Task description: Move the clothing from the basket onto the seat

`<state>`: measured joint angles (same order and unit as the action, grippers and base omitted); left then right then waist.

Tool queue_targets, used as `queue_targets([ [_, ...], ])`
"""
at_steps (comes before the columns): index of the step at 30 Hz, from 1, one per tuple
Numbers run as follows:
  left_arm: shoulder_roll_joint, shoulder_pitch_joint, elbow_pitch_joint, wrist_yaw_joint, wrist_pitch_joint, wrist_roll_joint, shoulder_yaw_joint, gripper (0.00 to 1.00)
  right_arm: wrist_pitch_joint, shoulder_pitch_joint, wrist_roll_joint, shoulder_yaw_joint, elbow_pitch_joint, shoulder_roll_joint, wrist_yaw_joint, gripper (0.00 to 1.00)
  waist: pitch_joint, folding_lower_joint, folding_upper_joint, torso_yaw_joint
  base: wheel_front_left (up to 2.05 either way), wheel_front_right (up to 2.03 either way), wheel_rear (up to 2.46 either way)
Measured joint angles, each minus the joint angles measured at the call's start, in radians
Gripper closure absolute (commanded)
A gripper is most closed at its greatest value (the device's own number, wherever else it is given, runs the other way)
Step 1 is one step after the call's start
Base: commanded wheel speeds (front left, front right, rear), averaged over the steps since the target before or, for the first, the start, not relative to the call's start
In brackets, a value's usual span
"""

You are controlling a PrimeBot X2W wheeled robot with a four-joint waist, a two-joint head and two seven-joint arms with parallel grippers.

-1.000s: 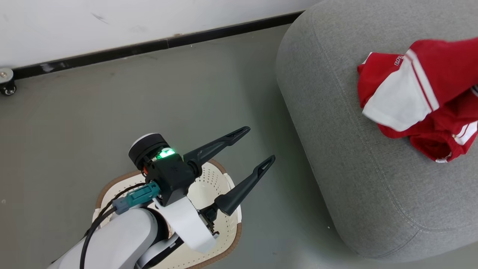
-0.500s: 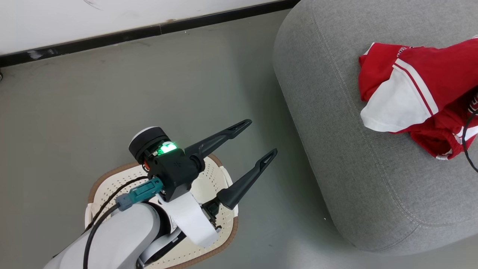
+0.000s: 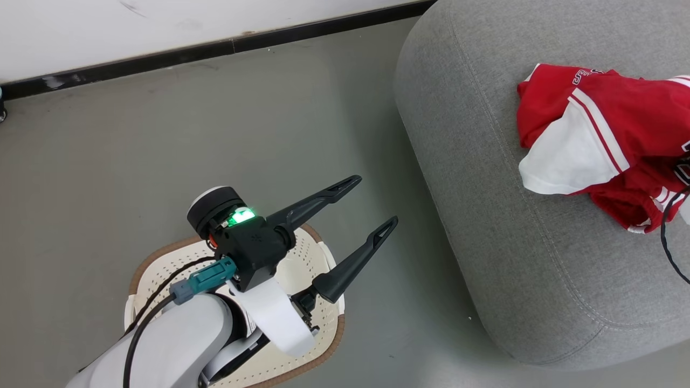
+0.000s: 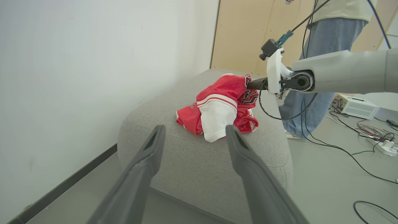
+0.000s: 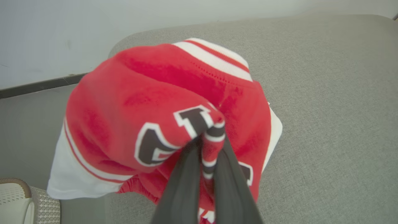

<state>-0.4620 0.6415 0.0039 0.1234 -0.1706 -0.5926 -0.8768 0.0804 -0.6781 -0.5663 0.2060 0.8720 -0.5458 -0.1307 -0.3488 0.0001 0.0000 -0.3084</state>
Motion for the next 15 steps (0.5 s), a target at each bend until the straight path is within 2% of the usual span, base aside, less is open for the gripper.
queue_targets([
  [1,0.000,0.000,0.001,0.000,-0.002,0.000,0.000,0.00,-0.001,0.000,-0.004,-0.002,0.000,0.001,0.000,0.99,0.001,0.0000,0.0000,0.000,0.00,0.00,0.00],
  [2,0.000,0.000,0.003,0.000,-0.002,0.000,0.000,0.00,-0.001,-0.001,-0.006,-0.003,0.000,0.001,0.000,0.75,0.002,-0.0001,0.0000,-0.001,0.00,0.00,0.00],
  [3,0.000,0.000,0.005,0.000,-0.003,0.000,-0.001,0.00,-0.001,-0.001,-0.006,-0.002,0.000,0.001,0.000,0.63,0.003,-0.0001,0.0000,-0.002,0.00,0.00,0.00],
  [4,0.000,0.000,0.007,0.000,-0.005,0.000,-0.001,0.00,-0.002,-0.001,-0.007,-0.002,-0.001,0.000,0.000,0.55,0.003,0.0000,0.0000,-0.003,0.00,0.00,0.00],
  [6,0.000,0.000,0.010,0.000,-0.006,0.000,-0.001,0.00,-0.008,-0.001,-0.013,-0.002,-0.003,0.000,0.000,0.09,0.005,-0.0001,0.0000,-0.005,0.00,0.00,0.00],
  [7,0.000,0.000,0.011,0.000,-0.007,0.000,-0.001,0.00,-0.011,-0.001,-0.017,-0.002,-0.004,0.000,0.000,0.00,0.005,0.0000,0.0000,-0.007,0.00,0.00,0.00],
  [15,0.005,0.000,0.019,0.000,-0.015,-0.002,-0.004,0.00,-0.019,0.008,-0.045,0.031,-0.039,-0.011,0.000,0.00,0.010,-0.0001,0.0000,-0.021,0.00,0.00,0.00],
])
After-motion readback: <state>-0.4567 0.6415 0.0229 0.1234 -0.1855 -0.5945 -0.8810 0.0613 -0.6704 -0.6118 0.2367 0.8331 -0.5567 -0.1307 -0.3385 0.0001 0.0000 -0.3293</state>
